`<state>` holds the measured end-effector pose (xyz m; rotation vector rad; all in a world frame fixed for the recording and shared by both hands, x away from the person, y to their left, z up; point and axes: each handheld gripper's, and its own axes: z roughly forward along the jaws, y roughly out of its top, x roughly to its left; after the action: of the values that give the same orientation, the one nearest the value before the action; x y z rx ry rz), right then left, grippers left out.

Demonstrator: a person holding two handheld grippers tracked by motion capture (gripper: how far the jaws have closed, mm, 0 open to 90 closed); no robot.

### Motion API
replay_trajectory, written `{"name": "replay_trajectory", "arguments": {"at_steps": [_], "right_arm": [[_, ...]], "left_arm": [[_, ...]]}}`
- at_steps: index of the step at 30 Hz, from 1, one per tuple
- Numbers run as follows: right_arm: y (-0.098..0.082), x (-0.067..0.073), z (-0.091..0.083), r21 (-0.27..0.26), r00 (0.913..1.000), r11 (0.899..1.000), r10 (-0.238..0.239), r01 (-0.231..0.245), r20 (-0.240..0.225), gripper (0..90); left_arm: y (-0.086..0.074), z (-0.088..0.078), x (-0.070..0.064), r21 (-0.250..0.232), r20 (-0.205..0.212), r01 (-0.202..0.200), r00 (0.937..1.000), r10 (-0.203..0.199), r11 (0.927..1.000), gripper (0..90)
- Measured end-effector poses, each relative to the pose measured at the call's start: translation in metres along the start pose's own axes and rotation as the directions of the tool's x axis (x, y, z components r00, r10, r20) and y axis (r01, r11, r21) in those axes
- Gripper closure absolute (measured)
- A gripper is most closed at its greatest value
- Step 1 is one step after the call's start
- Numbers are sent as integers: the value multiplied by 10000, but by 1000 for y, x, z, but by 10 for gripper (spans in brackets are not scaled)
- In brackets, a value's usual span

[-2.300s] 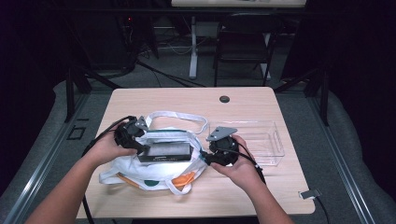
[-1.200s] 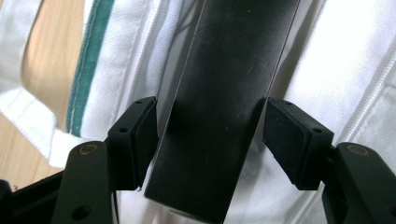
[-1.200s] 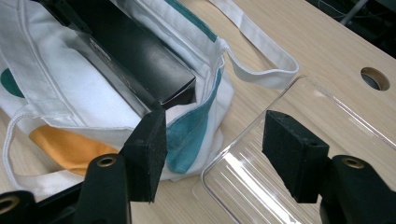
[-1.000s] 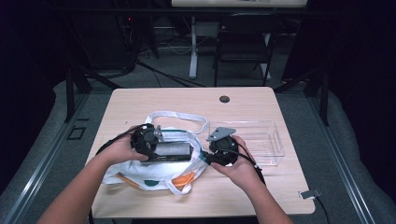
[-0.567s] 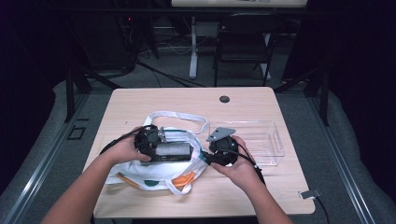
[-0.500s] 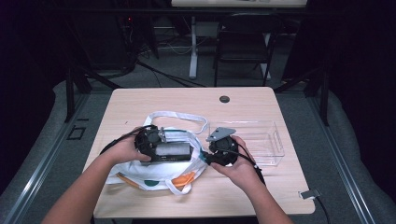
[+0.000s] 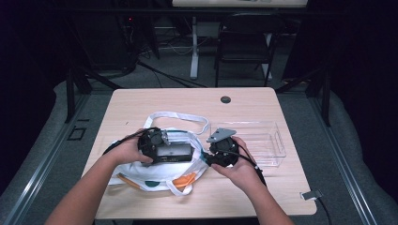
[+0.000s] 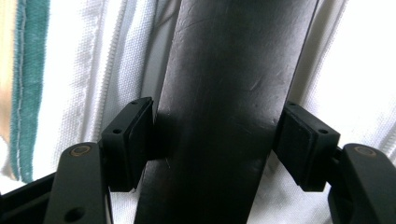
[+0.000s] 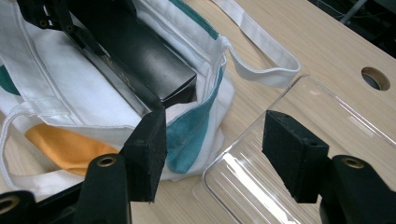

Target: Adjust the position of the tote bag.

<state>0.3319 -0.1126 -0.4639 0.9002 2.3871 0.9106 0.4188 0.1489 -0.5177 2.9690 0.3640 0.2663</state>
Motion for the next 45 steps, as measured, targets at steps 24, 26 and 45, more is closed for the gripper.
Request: {"name": "replay_trajectory", "arguments": {"at_steps": [24, 26, 45], "right_arm": [[0, 2, -1, -98, 10000, 9999, -51, 52, 29, 401], [0, 1, -1, -104, 10000, 9999, -49, 50, 28, 401], [0, 2, 0, -63, 10000, 10000, -50, 50, 44, 401]], "left_arm": [[4, 11, 1, 300, 137, -150, 9998, 146, 9994, 313], [4, 13, 1, 281, 191, -169, 9997, 164, 9995, 311], [4, 14, -1, 297, -28, -577, 9983, 578, 9979, 325]]}}
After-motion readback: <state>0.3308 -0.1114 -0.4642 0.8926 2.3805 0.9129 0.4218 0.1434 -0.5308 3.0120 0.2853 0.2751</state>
